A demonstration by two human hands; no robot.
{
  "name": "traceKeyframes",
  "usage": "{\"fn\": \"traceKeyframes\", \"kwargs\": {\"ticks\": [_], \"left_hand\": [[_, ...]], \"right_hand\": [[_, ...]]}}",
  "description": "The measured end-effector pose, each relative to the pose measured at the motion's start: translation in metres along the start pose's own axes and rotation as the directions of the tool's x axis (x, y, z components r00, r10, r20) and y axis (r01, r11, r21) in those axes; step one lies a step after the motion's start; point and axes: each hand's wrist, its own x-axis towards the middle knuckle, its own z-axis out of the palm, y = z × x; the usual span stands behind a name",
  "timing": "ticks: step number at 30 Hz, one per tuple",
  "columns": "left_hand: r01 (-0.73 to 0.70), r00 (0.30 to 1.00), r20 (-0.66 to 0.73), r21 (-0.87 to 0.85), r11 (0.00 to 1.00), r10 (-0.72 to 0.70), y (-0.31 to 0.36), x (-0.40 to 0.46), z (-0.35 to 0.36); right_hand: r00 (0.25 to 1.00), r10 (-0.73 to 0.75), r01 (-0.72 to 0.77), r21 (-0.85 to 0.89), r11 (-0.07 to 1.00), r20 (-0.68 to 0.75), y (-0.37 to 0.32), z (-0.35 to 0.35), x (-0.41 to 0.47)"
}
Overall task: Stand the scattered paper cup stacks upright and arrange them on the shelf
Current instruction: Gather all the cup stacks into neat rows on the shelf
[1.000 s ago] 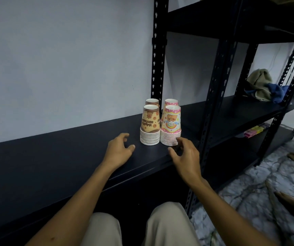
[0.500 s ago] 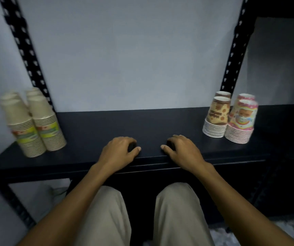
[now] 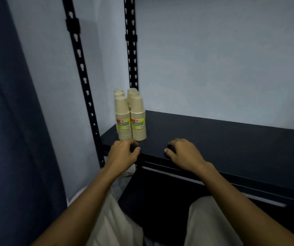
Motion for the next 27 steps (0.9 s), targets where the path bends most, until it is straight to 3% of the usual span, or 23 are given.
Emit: {"fn": "traceKeyframes", "kwargs": {"ticks": [4,7,10,13,19,27], "left_hand": [[0.157,0.977,-0.123,-0.150,0.976,-0.176,-0.015,0.010,-0.024],[0.212,0.953,-0.164,-0.235,0.949,-0.253,-0.020,0.017,-0.030],[0.172,0.963,-0.141,-0.328,0.929,-0.228,-0.018,0.021,-0.026],[0.142,0.973,-0.111,-0.412,0.900,-0.204,-0.019,0.027,-0.018],[0.190,0.958,-0.079,-0.540,0.820,-0.275,-0.032,0.045,-0.002],[0.174,0.956,-0.121,-0.503,0.846,-0.269,-0.031,0.049,0.005]], "right_hand": [[0.999,-0.018,0.015,0.072,0.997,0.037,-0.028,0.006,0.021],[0.998,0.056,-0.058,0.267,0.962,0.017,-0.043,0.012,0.036],[0.981,0.192,-0.156,0.606,0.780,0.005,-0.052,0.016,0.053],[0.975,0.218,-0.163,0.773,0.614,0.033,-0.056,0.020,0.070],[0.995,0.100,-0.078,0.836,0.544,0.029,-0.059,0.031,0.087],[0.990,0.132,-0.039,0.816,0.577,-0.047,-0.054,0.032,0.078]]}}
